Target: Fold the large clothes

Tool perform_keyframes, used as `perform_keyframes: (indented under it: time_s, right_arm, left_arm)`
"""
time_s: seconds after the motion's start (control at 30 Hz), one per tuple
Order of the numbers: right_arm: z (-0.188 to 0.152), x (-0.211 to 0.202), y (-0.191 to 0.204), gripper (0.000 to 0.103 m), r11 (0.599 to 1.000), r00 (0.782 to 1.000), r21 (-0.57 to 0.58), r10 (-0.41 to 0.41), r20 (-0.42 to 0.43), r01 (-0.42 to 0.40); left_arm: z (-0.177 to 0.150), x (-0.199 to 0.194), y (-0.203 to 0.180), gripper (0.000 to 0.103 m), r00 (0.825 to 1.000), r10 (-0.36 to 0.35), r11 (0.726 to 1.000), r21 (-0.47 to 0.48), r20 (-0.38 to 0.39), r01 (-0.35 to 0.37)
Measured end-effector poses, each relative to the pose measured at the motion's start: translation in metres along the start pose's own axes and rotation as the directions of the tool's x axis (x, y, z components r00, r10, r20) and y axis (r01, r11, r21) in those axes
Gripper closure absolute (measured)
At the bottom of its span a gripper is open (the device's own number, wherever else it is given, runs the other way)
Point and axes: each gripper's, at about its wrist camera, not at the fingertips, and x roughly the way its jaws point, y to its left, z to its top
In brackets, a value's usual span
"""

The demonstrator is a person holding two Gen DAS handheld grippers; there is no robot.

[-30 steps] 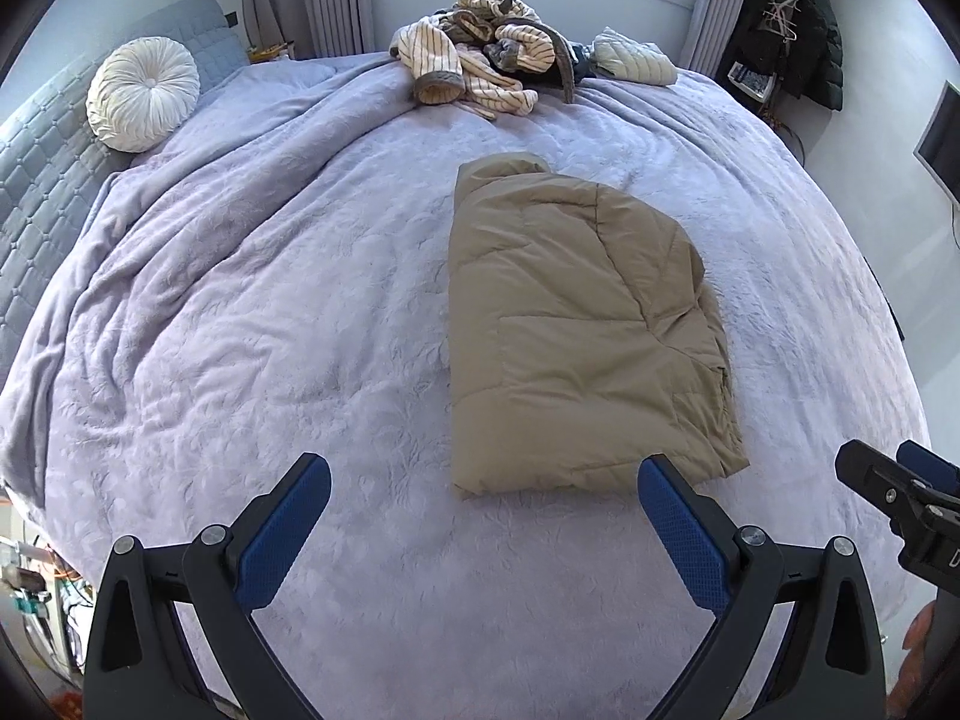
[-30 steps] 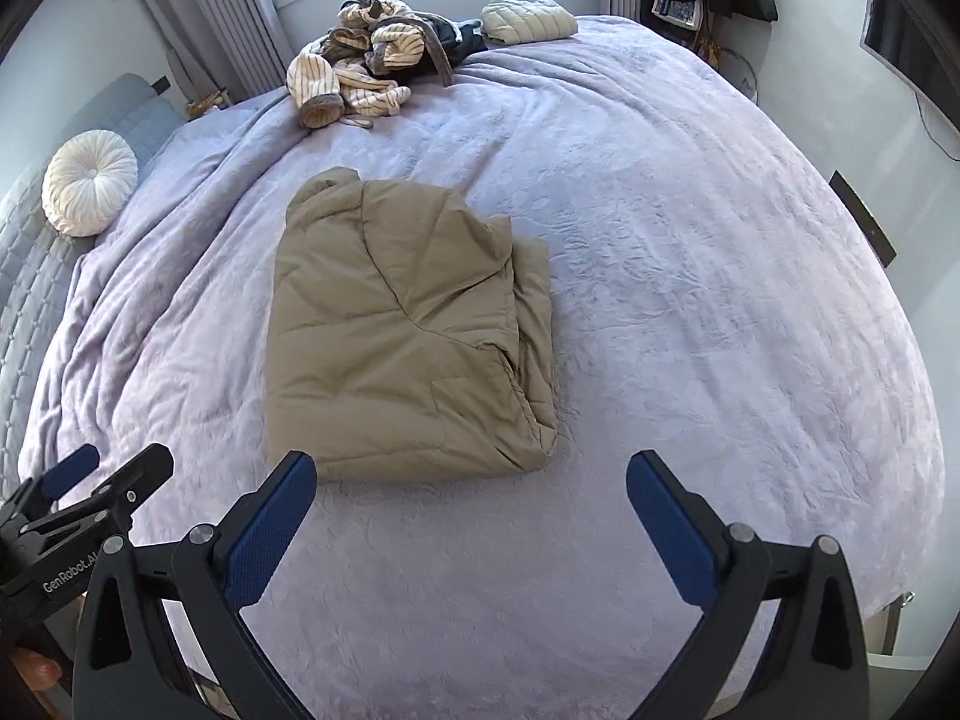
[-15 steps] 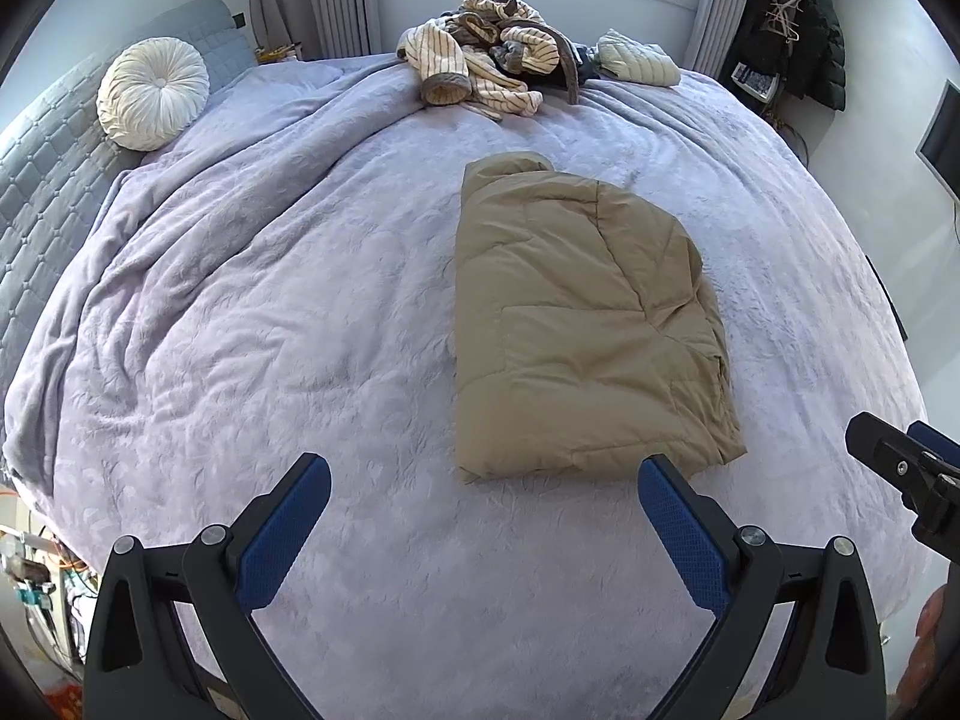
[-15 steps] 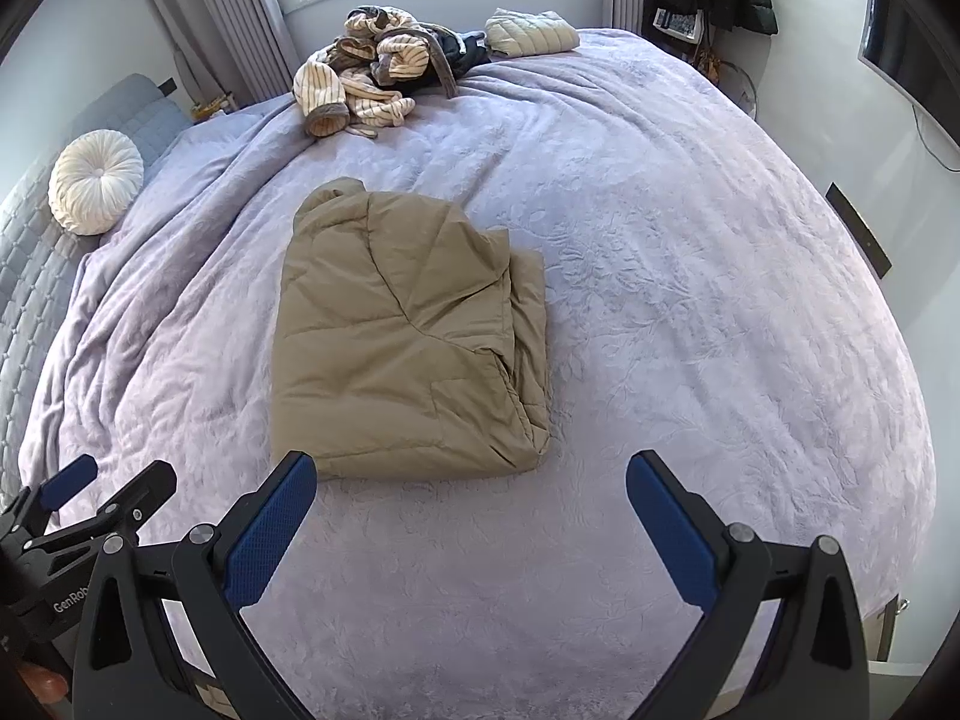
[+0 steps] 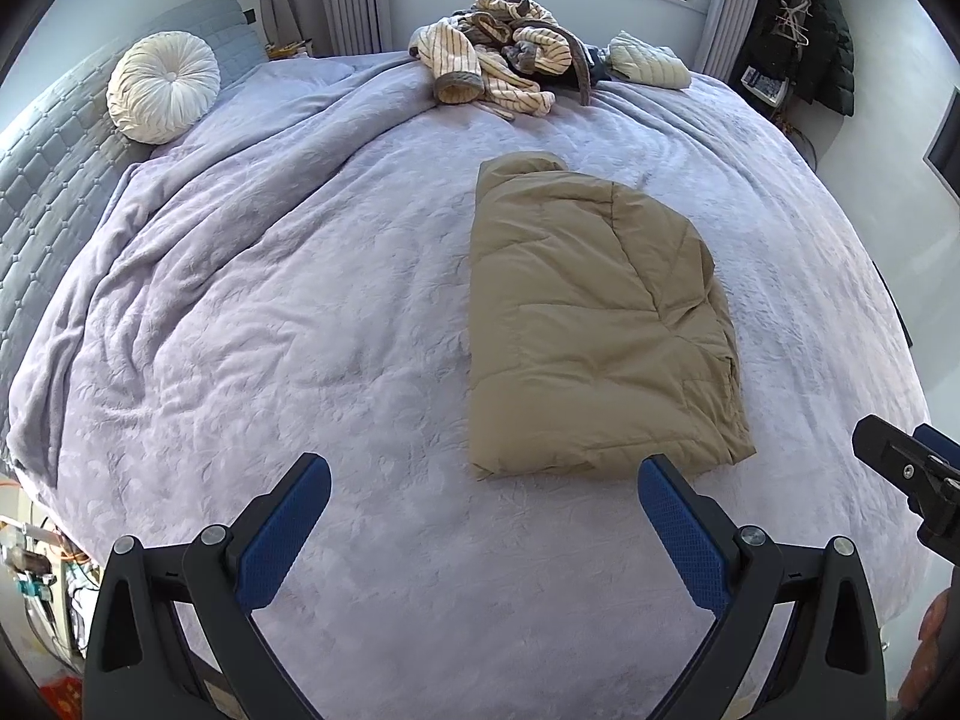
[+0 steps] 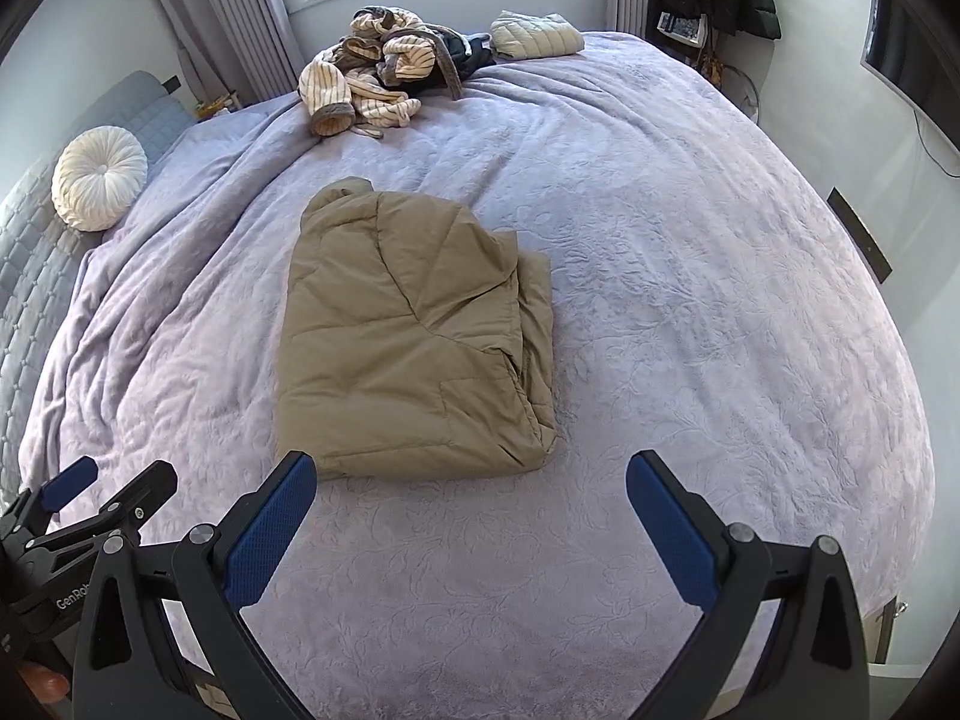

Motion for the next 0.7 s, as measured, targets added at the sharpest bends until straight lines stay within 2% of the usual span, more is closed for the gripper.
perform_keyframes:
  time_s: [0.7]
  right_arm:
    - [0.0025, -0.0023, 0.0044, 0.000, 1.000, 1.000, -0.016, -0.002, 0.004, 0.002]
  left_arm:
    - [-0.0031, -0.0010, -0.0009, 0.001, 1.000, 0.005, 1.000, 0.005, 0.001, -0.005]
